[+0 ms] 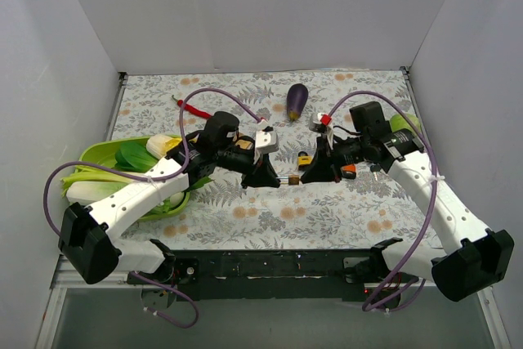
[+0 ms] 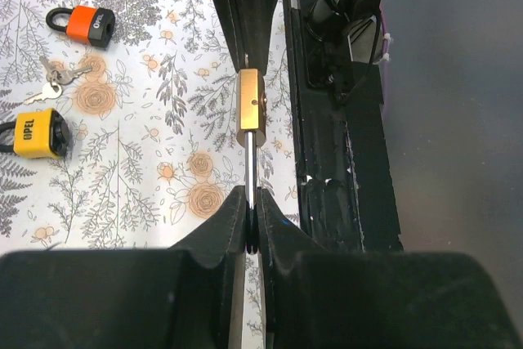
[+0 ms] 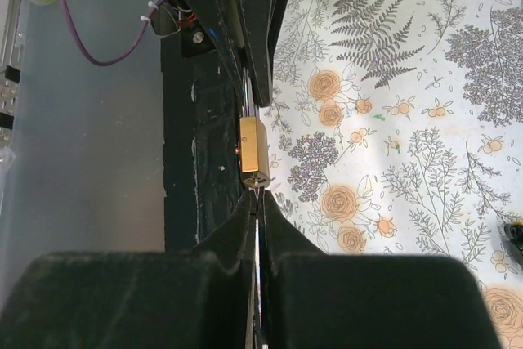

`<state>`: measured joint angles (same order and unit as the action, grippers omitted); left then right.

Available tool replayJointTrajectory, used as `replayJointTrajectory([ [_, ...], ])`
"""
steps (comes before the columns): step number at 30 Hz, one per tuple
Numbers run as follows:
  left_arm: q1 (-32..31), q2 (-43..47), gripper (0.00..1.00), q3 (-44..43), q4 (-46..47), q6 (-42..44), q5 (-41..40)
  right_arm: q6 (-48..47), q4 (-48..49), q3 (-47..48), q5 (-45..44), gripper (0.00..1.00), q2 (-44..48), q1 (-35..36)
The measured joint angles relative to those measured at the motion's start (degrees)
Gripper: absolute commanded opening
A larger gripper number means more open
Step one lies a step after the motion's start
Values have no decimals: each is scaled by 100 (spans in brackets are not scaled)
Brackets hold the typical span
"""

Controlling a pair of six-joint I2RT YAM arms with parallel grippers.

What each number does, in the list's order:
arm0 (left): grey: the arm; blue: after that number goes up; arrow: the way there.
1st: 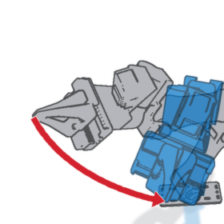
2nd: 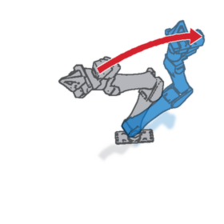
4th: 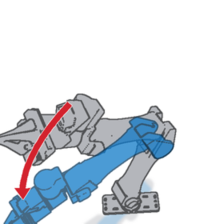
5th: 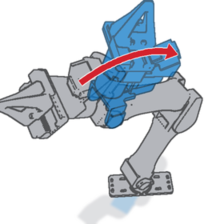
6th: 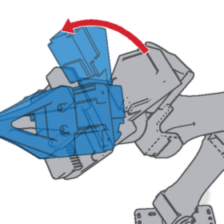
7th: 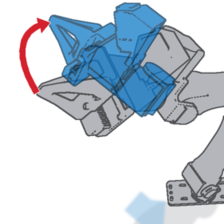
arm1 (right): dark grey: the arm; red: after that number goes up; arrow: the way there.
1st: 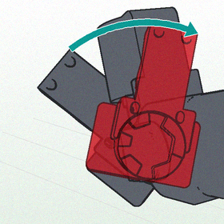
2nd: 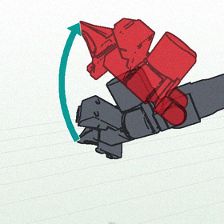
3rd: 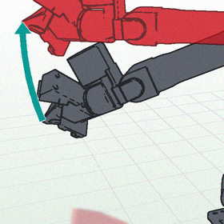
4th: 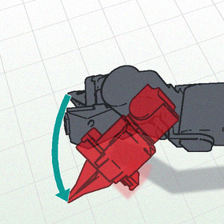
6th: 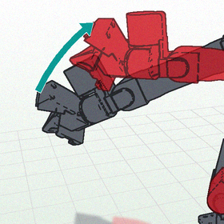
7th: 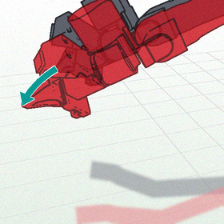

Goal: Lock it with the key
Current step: Lock the lock, then place the key at the center of the board.

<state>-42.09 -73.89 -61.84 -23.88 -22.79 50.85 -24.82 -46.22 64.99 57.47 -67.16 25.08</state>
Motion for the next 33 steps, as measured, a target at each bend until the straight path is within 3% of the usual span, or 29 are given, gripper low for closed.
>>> replayJointTrajectory([
  [5,90,-17,0,52,179,-9,-26,-271,-396,0,328,1,-42,-551],
  [11,348,-79,0,177,208,4,72,-1593,-1668,-9,387,1,-422,-2068],
  [16,352,-90,0,227,214,-4,116,-2647,-2378,-170,-208,1,-898,-3534],
  [23,352,-90,0,251,330,-39,155,-3204,-2184,-435,-1731,1,-1808,-5012],
  [33,352,-240,0,267,470,-87,190,-3095,-1414,-787,-2671,1,-2411,-5475],
])
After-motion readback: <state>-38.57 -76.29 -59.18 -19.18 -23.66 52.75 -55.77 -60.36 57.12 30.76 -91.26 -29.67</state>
